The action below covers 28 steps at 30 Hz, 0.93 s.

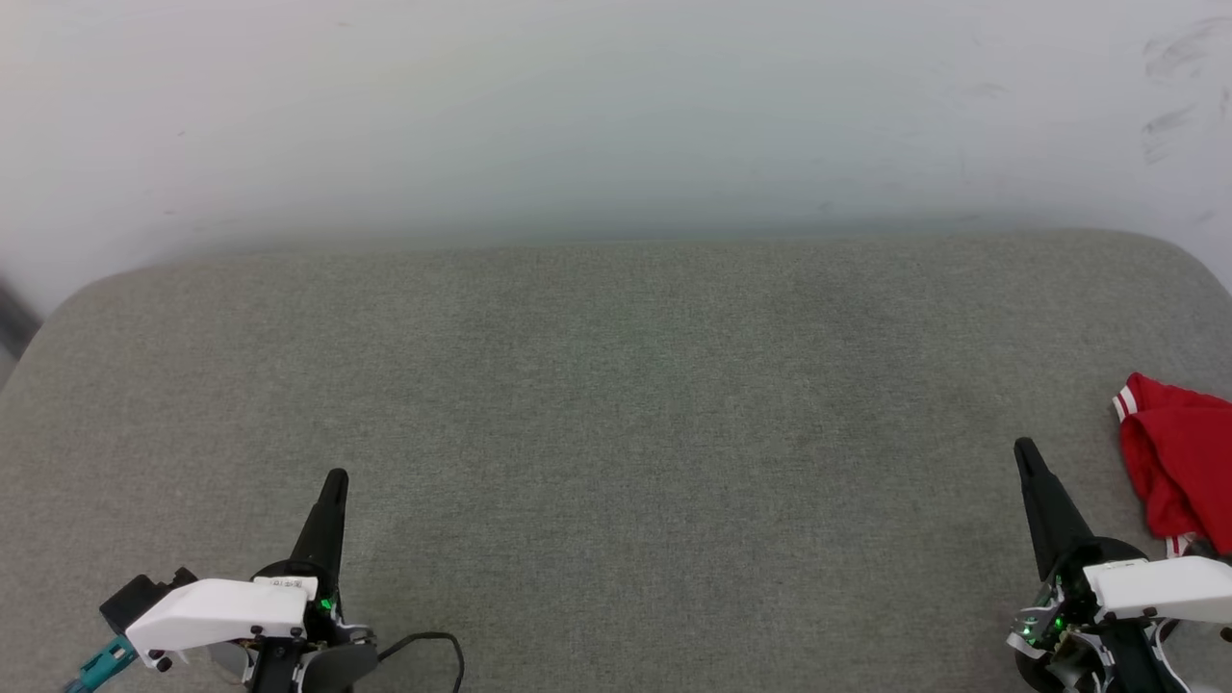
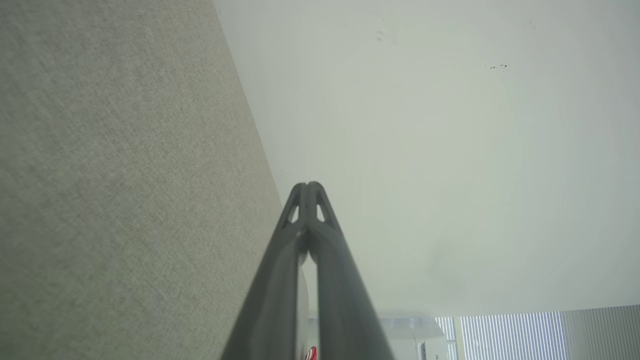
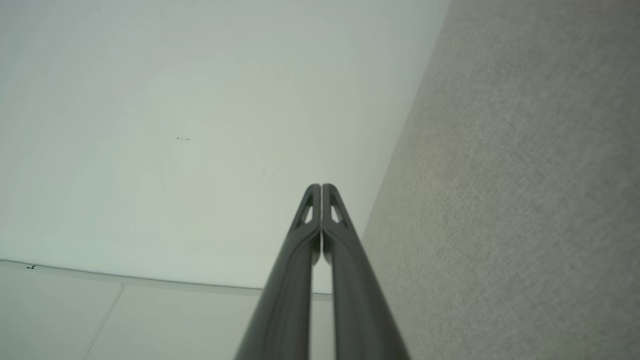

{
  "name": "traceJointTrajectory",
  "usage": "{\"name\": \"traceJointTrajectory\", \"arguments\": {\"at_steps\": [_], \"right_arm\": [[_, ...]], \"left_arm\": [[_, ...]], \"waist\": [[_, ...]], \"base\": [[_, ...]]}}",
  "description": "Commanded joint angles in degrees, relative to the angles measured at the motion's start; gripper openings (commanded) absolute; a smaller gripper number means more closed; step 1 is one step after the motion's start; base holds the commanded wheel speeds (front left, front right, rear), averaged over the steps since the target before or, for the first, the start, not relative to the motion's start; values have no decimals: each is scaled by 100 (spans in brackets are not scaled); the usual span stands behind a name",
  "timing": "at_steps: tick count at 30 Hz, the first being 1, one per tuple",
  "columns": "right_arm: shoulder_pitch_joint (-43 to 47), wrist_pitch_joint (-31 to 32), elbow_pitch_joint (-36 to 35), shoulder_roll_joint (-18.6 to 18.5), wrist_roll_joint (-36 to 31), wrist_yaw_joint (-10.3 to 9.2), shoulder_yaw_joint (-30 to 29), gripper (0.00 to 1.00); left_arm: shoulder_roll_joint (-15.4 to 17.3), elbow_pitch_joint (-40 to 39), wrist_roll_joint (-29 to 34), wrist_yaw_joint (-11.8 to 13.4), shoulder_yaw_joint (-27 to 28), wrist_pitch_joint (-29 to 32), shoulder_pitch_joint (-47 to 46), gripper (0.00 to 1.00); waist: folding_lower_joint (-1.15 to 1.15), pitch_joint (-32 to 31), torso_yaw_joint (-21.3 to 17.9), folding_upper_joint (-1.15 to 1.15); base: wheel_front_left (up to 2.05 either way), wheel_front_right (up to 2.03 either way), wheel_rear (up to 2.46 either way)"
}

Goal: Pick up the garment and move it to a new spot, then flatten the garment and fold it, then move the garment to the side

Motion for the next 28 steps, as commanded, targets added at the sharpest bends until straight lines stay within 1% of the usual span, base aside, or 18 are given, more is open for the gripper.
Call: {"name": "traceJointTrajectory", "arguments": {"at_steps": [1,21,28], "right_arm": [[-116,10,2,27,116,-1,-26,0],[-174,56,130,74,828,-2,-103,0],[-167,55,128,72,807,-2,-100,0]], "left_arm": [[-19,7,-101,-47,38,36,-90,0],[-168,100,-685,-220,242,240,-182,0],[-170,95,-658,-215,245,238,-178,0]], "waist": [[0,3,7,0],[0,38,93,0],[0,39,94,0]], "base": [[0,0,0],[0,0,0],[0,0,0]]}}
